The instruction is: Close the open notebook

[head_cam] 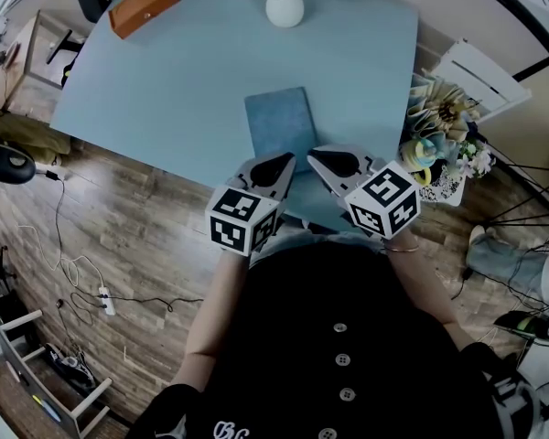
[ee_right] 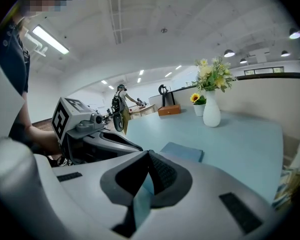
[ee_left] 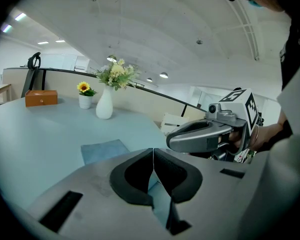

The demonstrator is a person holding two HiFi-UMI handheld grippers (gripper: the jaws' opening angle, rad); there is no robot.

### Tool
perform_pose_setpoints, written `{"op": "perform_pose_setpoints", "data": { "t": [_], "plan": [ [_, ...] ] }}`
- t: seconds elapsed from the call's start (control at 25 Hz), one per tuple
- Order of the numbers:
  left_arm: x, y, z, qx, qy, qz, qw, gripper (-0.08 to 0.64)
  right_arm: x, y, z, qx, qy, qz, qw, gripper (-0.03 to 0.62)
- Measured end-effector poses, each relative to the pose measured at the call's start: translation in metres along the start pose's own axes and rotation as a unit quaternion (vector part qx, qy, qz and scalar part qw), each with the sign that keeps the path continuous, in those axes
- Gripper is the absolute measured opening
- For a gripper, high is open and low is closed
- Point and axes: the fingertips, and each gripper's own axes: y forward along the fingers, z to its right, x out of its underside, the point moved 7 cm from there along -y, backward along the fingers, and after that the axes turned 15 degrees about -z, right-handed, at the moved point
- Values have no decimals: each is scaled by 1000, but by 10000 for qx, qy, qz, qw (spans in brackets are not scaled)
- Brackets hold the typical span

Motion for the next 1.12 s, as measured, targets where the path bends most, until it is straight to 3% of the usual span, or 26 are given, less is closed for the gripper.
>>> {"op": "perform_pose_setpoints", "data": {
  "t": [0.32,0.76,1.12],
  "plan": [
    [1,-1,0,24,43,-40,10000,15,1,3,-2,-7,-38,-159,9999,5],
    [2,-1,-4,30,-106,24,9999,15,-7,-9,-2,-220,-845,-371,9955,5],
    [1,-3,-9,42,-121,69,9999,15,-12,-18,6,-183,-1139,-588,9916,5]
  ]
}}
